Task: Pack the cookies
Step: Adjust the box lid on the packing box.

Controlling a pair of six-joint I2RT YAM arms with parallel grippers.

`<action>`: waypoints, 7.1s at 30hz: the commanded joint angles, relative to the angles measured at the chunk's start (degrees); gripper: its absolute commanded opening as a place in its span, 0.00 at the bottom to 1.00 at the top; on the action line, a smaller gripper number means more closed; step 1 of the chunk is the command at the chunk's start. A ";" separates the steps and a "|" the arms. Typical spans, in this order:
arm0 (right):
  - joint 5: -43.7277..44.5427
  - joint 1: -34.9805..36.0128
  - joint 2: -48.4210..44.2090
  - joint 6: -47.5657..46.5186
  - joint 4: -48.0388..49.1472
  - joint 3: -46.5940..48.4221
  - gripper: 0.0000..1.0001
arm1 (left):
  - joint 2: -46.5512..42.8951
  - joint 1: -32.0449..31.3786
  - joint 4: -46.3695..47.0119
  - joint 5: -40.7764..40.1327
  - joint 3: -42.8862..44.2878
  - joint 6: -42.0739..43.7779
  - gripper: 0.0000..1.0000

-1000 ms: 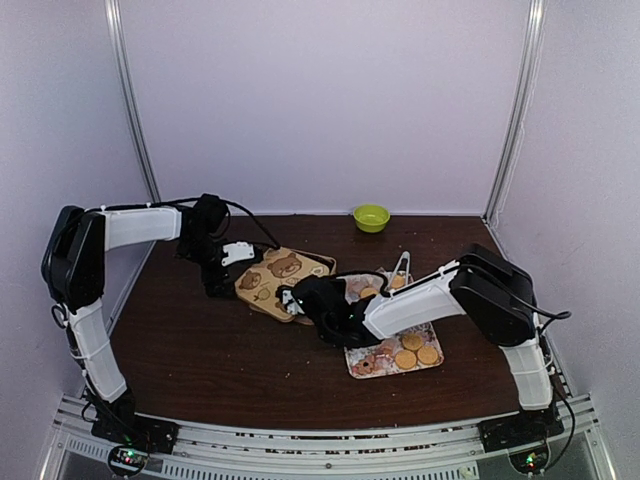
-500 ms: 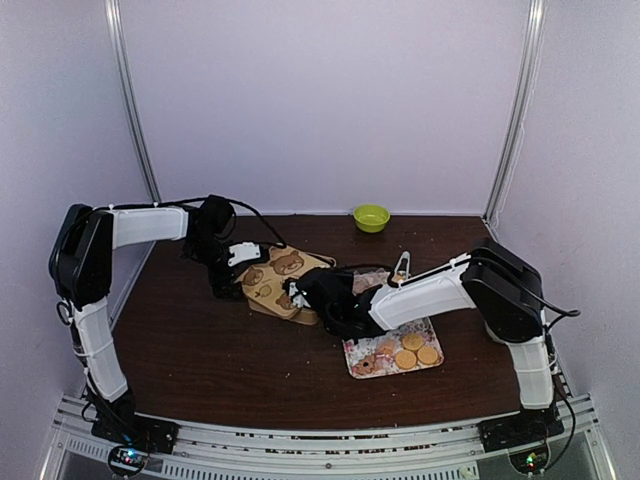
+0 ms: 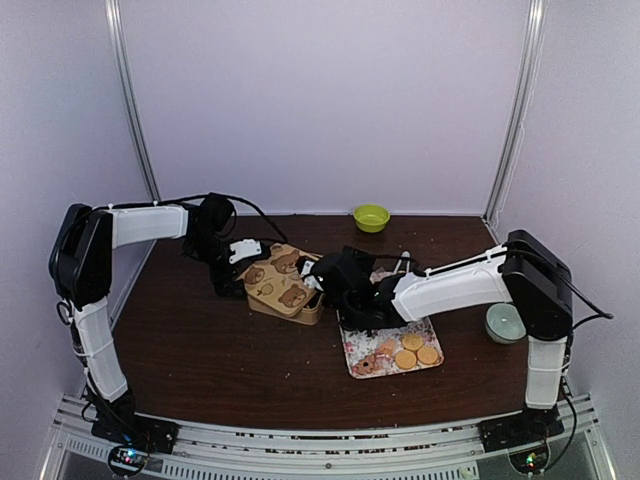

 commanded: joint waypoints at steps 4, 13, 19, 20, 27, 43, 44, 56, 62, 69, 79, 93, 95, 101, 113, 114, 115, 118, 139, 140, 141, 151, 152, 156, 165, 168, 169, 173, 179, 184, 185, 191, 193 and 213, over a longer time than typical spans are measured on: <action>-3.96 -5.51 -4.39 36.21 -21.27 10.68 1.00 | 1.11 -0.85 0.23 2.96 3.45 -1.19 0.98; -35.02 -13.25 -6.93 64.96 -26.99 13.93 1.00 | 2.33 -1.52 0.14 4.27 4.80 -1.42 0.98; -40.08 -13.29 -3.21 68.11 -26.66 17.38 0.98 | 3.15 -1.87 0.14 4.93 5.73 -2.51 0.98; -40.75 -13.32 -2.23 68.31 -27.26 18.29 0.96 | 3.24 -1.85 0.10 5.19 5.81 -2.89 0.98; -43.56 -13.38 3.12 71.54 -29.30 22.55 0.88 | 3.04 -1.88 -0.19 6.00 4.69 -4.39 0.98; -48.54 -15.70 12.11 76.29 -29.45 29.37 0.75 | 2.19 -1.84 1.58 5.60 2.06 -7.14 0.98; -48.62 -15.74 12.28 76.30 -29.46 29.46 0.75 | 2.20 -1.90 1.47 5.81 2.27 -7.31 0.98; -49.23 -16.75 13.93 76.99 -29.63 32.30 0.72 | 2.20 -2.99 -0.28 7.75 2.35 -10.12 0.98; -49.50 -17.18 14.84 77.00 -29.53 33.80 0.71 | 2.20 -3.79 -0.71 8.13 2.66 -10.31 0.98; -48.01 -17.93 14.55 76.74 -30.05 33.55 0.71 | 1.63 -5.25 -1.10 8.42 2.40 -9.95 0.98; -46.93 -18.50 15.28 75.08 -30.25 34.57 0.72 | 1.19 -5.39 -4.74 10.78 4.68 -11.11 0.98; -45.83 -18.75 15.29 74.04 -30.45 35.52 0.72 | 1.46 -5.34 -4.33 8.86 7.15 -15.26 0.98; -44.88 -18.77 12.88 73.65 -28.53 32.41 0.75 | 1.79 -5.34 -4.27 8.22 7.62 -16.53 0.98; -44.52 -18.79 7.55 73.18 -25.95 26.15 0.84 | 1.64 -5.34 -5.91 11.47 8.23 -19.46 0.98; -45.82 -18.68 1.49 76.07 -21.62 15.87 0.90 | 1.36 -4.37 -7.74 10.22 8.23 -19.89 0.98; -46.74 -18.64 0.53 76.95 -20.63 14.38 0.89 | 1.78 -4.39 -7.24 9.02 8.08 -19.99 0.98; -47.76 -18.49 -0.32 77.91 -18.97 12.91 0.88 | 2.23 -4.25 -6.93 7.99 8.22 -20.16 0.98; -49.10 -17.39 -1.72 79.63 -16.34 10.06 0.83 | 3.16 -3.74 -6.88 8.16 8.83 -20.63 0.98; -53.17 -14.91 8.21 84.10 -17.36 18.82 0.75 | 5.88 0.66 -6.59 8.70 14.64 -24.02 0.98; -53.04 -14.98 8.68 84.09 -17.57 19.64 0.75 | 6.36 0.61 -6.24 8.88 14.54 -24.07 0.98; -52.97 -14.99 9.30 84.03 -17.93 20.52 0.75 | 7.06 0.46 -6.25 9.06 14.67 -24.09 0.98; -51.85 -15.41 14.08 82.24 -22.98 27.65 0.73 | 11.17 0.18 -6.40 9.44 17.87 -24.13 0.98; -51.69 -15.49 14.09 81.98 -23.12 27.66 0.73 | 11.50 0.17 -6.36 9.45 18.38 -24.17 0.98; -51.11 -16.05 14.55 81.13 -23.74 27.80 0.71 | 12.25 0.20 -6.56 9.88 20.44 -24.50 0.98; -50.92 -18.43 16.78 79.76 -25.79 30.58 0.66 | 15.84 0.22 -10.41 9.49 28.14 -24.17 0.98; -51.18 -19.00 17.97 79.24 -26.58 32.11 0.64 | 14.66 0.24 -12.37 10.63 27.98 -22.25 0.98; -51.14 -19.11 18.17 79.12 -26.78 32.45 0.64 | 13.62 0.33 -12.84 11.34 27.14 -21.27 0.98; -50.94 -19.59 18.97 78.84 -27.13 33.09 0.64 | 6.83 0.24 -13.80 13.57 20.51 -16.63 0.98; -50.98 -19.82 19.60 78.82 -27.57 34.08 0.63 | 0.46 0.12 -15.66 12.51 10.87 -11.22 0.98; -50.74 -19.83 19.28 79.00 -28.09 33.41 0.62 | -1.61 -1.38 -15.41 11.38 4.56 -8.27 0.98; -50.63 -19.83 19.22 79.04 -28.18 33.32 0.62 | -1.80 -1.83 -14.69 10.35 3.45 -8.05 0.98; -50.32 -19.82 18.95 79.35 -28.56 33.55 0.63 | -0.62 -3.56 -7.10 -0.75 1.65 -12.97 0.98; -50.08 -19.83 18.13 78.90 -28.83 33.40 0.66 | 0.07 -3.51 -4.06 -3.76 2.57 -15.33 0.98; -56.16 -23.82 26.82 75.00 -38.67 57.52 0.80 | 3.22 -3.64 -7.14 1.89 8.16 -18.36 0.98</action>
